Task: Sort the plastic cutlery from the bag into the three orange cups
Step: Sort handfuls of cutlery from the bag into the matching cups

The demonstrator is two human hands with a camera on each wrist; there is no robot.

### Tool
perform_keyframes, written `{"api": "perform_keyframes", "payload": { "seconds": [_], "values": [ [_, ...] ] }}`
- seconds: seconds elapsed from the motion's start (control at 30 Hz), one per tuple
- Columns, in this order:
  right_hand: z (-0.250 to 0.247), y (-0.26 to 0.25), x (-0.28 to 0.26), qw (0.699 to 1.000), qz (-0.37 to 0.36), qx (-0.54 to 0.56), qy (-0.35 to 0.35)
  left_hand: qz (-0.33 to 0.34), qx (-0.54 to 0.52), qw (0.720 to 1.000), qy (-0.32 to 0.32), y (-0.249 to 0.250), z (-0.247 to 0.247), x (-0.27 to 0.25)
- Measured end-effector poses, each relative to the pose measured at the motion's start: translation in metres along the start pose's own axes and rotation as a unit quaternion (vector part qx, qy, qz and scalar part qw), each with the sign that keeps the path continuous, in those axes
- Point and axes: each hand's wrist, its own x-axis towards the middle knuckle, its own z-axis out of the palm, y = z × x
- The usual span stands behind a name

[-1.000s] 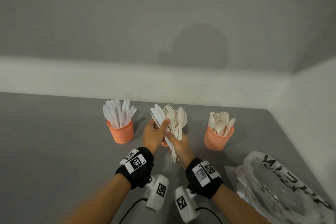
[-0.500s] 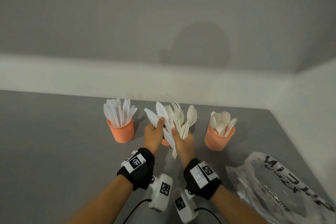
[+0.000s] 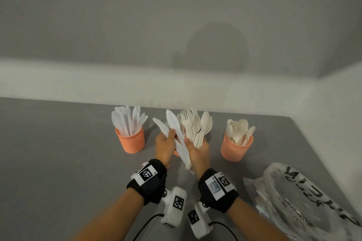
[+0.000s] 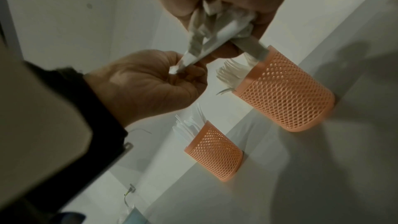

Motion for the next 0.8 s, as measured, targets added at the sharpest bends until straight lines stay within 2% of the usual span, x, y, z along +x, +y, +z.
{"api": "perform_keyframes", "payload": {
  "seconds": [0.27, 0.43, 0.5, 0.6, 0.7, 0.8],
  "values": [
    [0.002, 0.002, 0.001, 1.0, -0.003, -0.003, -0.025, 0.026, -0.013, 0.999, -0.02, 0.001, 0.001, -0.003],
    [0.0, -0.001, 0.004, 0.994, 0.063, 0.075, -0.049, 0.016, -0.03, 0.999, -0.037, 0.012, -0.009, 0.005],
    [-0.003, -0.002, 0.006, 0.995, 0.08, 0.052, -0.041, -0.006, -0.1, 0.994, -0.033, 0.02, -0.021, 0.011],
    [-0.009, -0.002, 0.007, 0.992, 0.097, 0.02, -0.077, -0.019, -0.174, 0.985, 0.003, 0.035, -0.045, 0.023],
    [-0.011, -0.002, 0.006, 0.988, 0.113, -0.011, -0.104, 0.042, -0.113, 0.99, 0.07, 0.047, -0.071, 0.04],
    [-0.007, -0.005, 0.005, 0.984, 0.135, -0.032, -0.111, 0.096, -0.056, 0.984, 0.136, 0.071, -0.093, 0.055]
  ]
}}
